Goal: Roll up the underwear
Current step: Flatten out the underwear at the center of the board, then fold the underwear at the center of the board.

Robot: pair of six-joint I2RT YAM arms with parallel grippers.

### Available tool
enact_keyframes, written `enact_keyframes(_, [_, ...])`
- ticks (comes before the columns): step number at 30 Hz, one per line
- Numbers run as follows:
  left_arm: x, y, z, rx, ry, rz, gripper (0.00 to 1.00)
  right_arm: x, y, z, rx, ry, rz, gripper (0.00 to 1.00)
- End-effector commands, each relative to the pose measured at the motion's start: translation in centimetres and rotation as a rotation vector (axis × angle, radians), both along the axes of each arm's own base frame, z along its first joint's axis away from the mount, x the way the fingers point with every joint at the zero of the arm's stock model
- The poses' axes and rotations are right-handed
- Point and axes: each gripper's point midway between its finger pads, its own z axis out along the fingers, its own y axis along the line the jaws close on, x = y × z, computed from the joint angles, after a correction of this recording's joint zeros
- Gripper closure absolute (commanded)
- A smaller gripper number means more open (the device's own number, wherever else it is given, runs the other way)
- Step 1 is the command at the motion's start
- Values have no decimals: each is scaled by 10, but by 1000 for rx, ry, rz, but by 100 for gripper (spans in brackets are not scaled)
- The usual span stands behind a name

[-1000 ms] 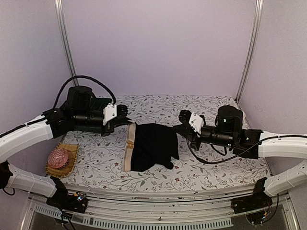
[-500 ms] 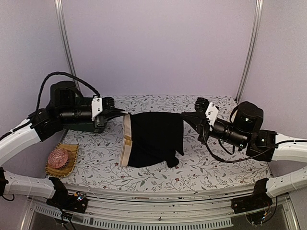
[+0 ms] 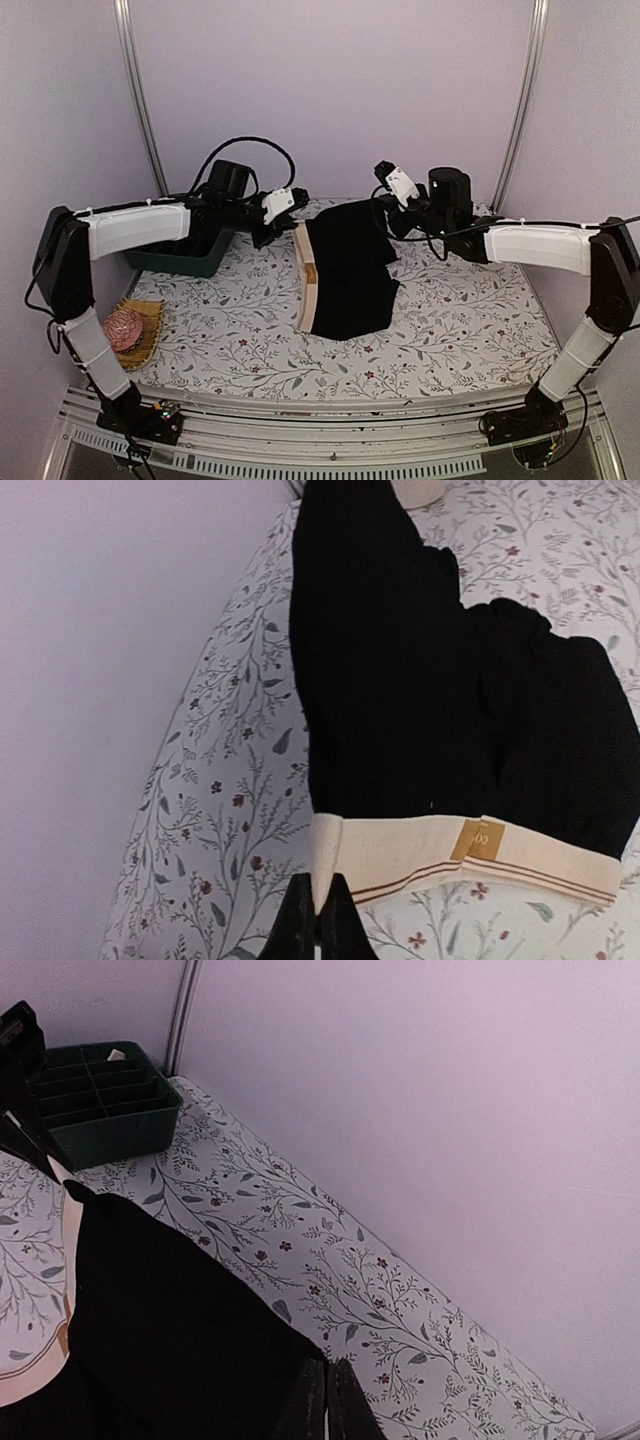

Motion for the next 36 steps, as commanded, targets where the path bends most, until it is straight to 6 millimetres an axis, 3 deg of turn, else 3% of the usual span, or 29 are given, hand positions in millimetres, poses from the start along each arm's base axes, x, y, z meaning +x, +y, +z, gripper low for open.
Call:
enact_keyframes(1, [73,-4,-3,46,-78,102,100,60,10,-26,11,29,24,98])
enact_keyframes(3, [98,-7,-37,108,-49,134,100,84,18,-40,1,36,22,98])
enact_keyframes(6, [123,-3,-61,155,-41,181,100,110,30,-56,-6,37,34,98])
enact_keyframes(12, [135,9,-69,152,-46,191,100,123,37,-57,-8,6,48,98])
enact_keyframes(17, [122,15,-71,145,-27,132,100,95,36,-49,8,9,121,98])
enact_keyframes(25, [69,14,-73,130,35,-55,100,34,31,-39,25,34,248,98])
enact_keyframes(29, [45,12,-77,123,84,-133,100,8,32,-56,-7,79,298,98])
enact_keyframes(36, [23,16,-102,205,97,-185,100,-22,39,-88,-55,159,357,98])
